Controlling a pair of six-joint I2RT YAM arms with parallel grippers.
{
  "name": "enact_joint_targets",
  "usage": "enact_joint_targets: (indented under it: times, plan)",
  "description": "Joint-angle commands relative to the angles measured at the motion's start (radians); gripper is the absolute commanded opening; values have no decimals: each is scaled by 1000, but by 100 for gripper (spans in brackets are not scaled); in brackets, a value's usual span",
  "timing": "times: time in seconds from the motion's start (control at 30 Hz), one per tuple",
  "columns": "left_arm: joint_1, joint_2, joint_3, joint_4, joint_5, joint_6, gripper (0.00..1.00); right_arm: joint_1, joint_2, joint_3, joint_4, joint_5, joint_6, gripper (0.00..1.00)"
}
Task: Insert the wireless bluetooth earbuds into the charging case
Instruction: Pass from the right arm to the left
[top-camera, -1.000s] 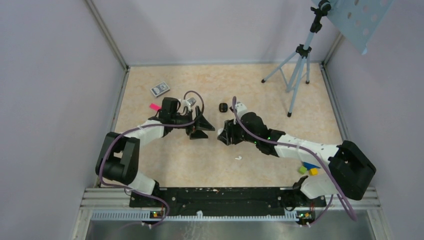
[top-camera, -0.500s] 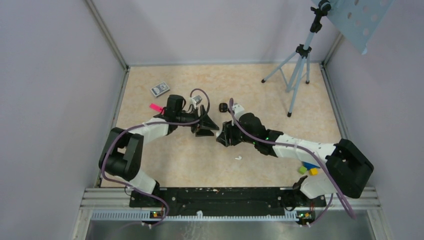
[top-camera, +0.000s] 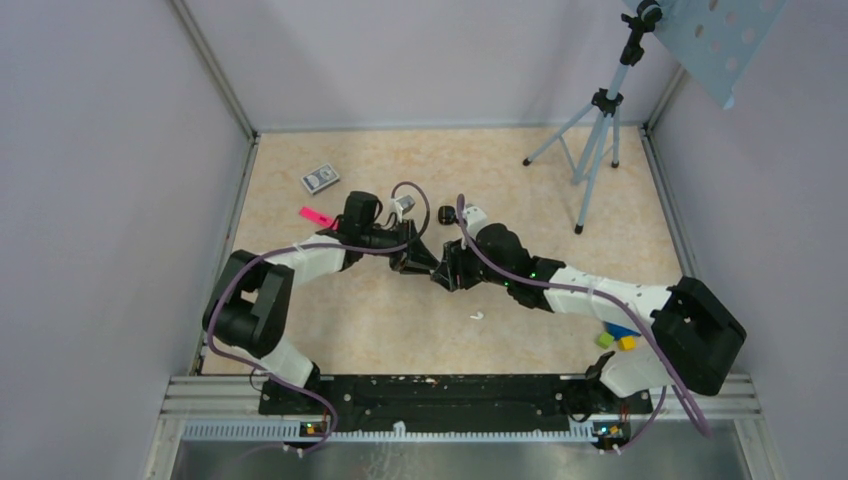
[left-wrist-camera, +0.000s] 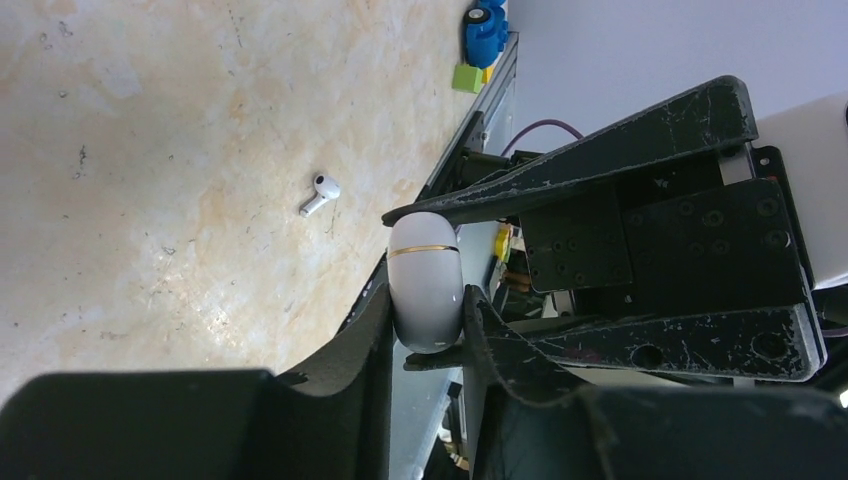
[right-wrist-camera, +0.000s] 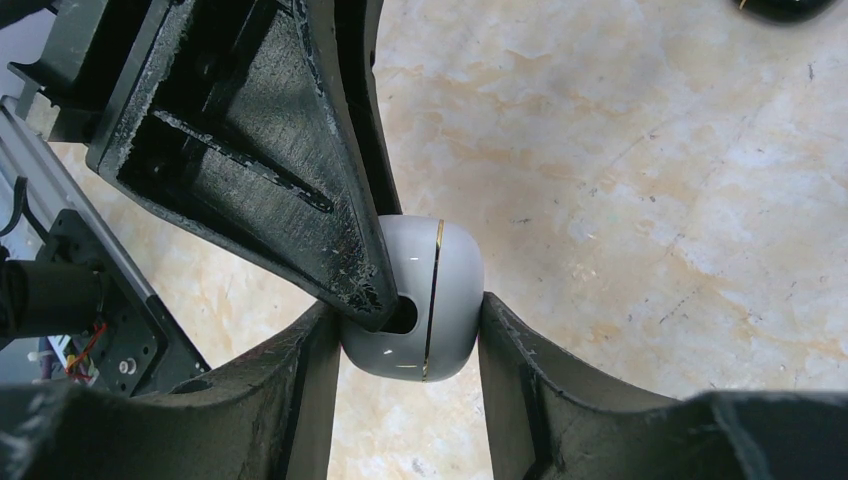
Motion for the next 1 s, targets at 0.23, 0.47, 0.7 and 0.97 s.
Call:
enact_joint_targets:
  times: [0.23, 0.47, 0.7, 0.97]
  plan:
    - [-4, 7, 56, -25, 39, 59, 0, 11, -24, 85, -20, 28, 21, 71]
    - [17, 22, 124, -94, 152, 174, 0, -35, -216, 54, -99, -20, 57, 85]
    - [19, -32, 121, 35, 273, 135, 0, -179, -290, -75, 73, -163, 248, 84]
    - [19, -62, 137, 80, 298, 103, 0, -206, -237, -116, 212, -258, 343, 82]
